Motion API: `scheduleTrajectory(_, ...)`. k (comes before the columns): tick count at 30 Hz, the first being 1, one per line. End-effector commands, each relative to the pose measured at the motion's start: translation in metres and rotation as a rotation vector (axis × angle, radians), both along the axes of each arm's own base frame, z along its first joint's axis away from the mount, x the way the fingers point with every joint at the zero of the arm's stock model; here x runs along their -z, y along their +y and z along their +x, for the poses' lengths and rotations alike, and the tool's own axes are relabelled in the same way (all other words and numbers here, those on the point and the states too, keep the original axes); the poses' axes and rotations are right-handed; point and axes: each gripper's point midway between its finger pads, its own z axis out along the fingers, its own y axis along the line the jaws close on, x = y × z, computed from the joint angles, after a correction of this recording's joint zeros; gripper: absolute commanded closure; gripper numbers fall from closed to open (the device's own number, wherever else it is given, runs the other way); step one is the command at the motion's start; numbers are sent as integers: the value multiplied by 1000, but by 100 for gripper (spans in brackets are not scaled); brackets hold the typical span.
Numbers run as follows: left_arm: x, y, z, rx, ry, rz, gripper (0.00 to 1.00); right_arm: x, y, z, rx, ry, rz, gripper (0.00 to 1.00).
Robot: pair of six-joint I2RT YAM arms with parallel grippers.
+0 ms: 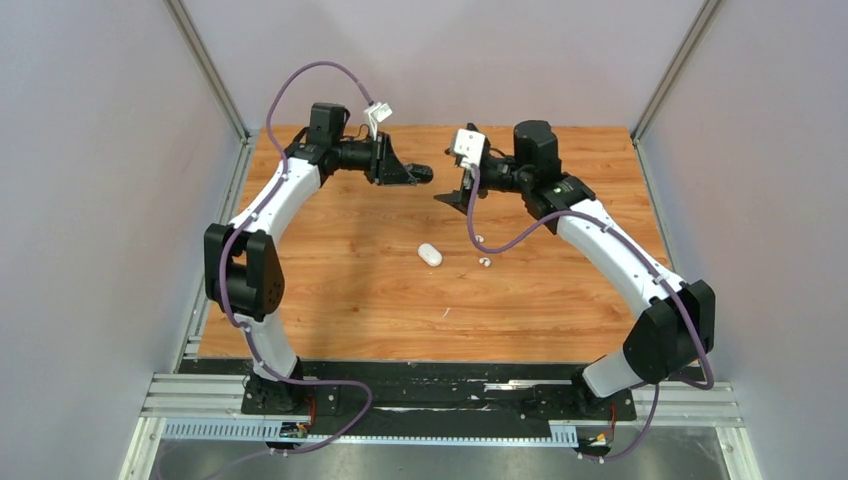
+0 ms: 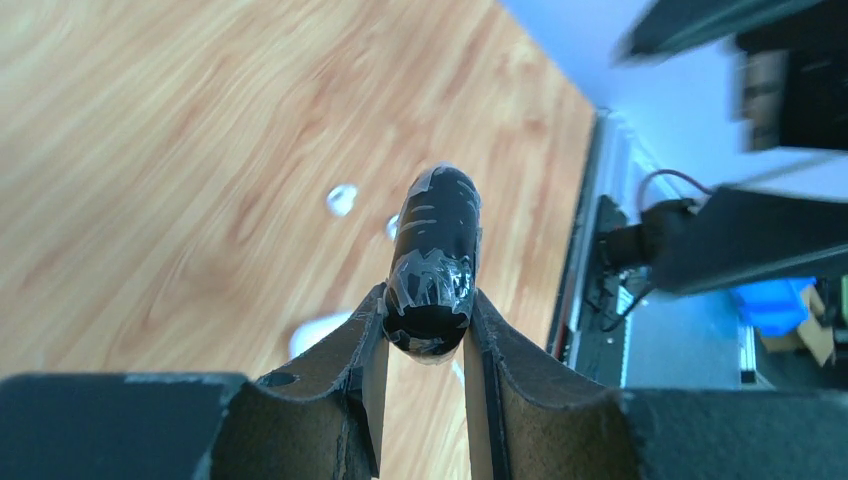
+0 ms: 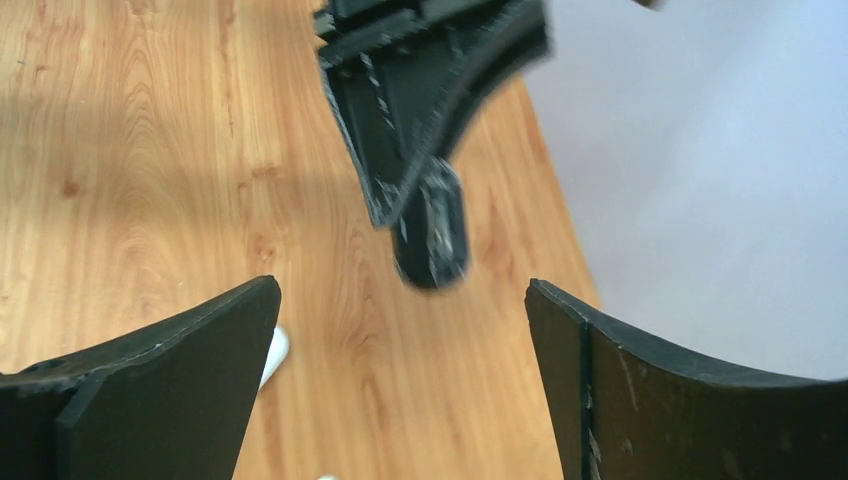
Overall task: Insert the wireless bluetooth earbuds into the charging case
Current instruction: Place the charging case at the center of the board.
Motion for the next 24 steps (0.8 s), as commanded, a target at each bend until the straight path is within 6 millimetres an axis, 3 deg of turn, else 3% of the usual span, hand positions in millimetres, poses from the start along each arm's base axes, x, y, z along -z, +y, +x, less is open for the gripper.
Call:
scheduleTrajectory(1,87,43,1,-151,212,253,100,-8,-34,-2,138,232,121,0)
scheduleTrajectory(6,146,67,1,-246,419,380,100,61,-70,11,375,591,176,0)
scheduleTrajectory(13,207,94,-1,-334,617,526,100,144,-77,-3,458,880,123,8)
scheduleTrajectory(20,244,107,-9,-358,751,572,96,173,-66,4,445,893,65,14)
scheduleTrajectory(24,253,117,-9,-392,767,622,75,184,-46,5,385,836,-3,14)
